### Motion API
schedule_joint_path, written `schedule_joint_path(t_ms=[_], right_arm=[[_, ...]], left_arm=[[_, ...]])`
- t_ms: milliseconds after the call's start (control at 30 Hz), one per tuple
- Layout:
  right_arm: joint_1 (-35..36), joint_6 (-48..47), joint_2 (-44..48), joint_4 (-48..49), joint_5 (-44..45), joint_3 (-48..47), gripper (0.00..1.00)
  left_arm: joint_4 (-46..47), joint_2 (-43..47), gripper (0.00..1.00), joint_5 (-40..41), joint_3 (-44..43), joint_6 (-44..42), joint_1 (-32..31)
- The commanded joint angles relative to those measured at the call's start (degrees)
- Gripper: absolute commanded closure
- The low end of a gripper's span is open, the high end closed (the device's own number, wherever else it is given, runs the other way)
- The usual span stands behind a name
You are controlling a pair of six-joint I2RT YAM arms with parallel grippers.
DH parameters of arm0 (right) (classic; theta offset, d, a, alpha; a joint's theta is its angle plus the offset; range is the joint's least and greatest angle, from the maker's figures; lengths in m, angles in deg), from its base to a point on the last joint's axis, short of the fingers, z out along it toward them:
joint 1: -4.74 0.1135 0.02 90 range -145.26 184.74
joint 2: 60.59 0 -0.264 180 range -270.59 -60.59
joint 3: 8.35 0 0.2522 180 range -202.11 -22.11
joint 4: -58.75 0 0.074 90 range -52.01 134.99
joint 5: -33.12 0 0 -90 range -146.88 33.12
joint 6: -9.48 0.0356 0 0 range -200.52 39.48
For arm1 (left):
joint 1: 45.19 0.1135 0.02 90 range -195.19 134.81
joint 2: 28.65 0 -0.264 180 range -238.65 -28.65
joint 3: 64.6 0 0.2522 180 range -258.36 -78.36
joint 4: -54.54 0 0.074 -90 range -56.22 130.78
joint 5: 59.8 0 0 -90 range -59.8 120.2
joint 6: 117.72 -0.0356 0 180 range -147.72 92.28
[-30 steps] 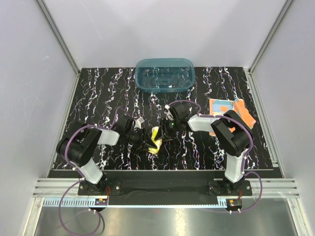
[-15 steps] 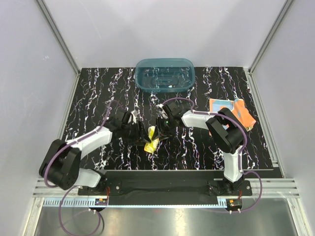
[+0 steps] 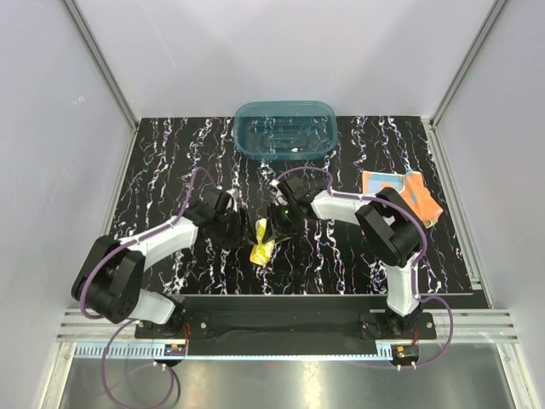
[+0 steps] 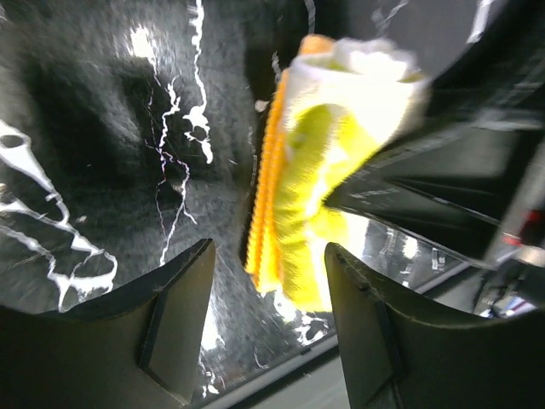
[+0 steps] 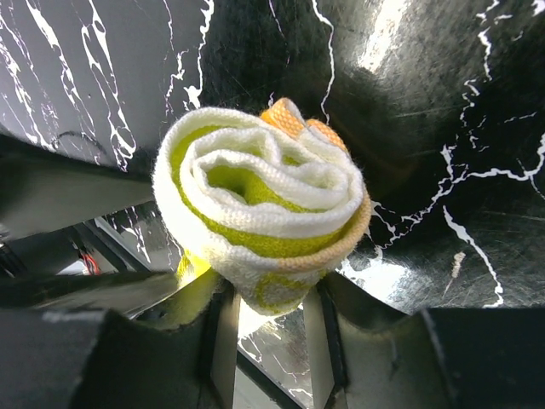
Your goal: Roll the towels
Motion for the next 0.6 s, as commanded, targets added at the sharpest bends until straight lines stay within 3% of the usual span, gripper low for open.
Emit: schedule_joint_path(t_ms=[0,267,433,533,567], right_arm=[[1.2,-4.6,-2.9,-8.8,9.6,1.5,0.62],[1.2,-4.8,-2.8,-10.8,8.7,0.0,0.63],[1.3,-4.9,-2.6,-11.3,7.9,-0.2,0.62],[1.3,-4.3,-2.5,-10.4,6.4,0.5,0.62],[1.3,-4.2,-2.5,-9.8,6.1,0.8,0.62]], left_arm=[[7.1,-2.3,0.41,0.5,1.8,-0.3,-1.0],[12.4,-6.8,0.44,1.2,2.4,0.4,-2.9],[17.0,-8.7,0.57,-0.8,5.5,2.0,-2.9],[20.0,-9.2,0.69,-1.9,7.7,2.6,-2.9],[20.8,-9.7,0.78,-2.3,8.2,2.6,-2.9]])
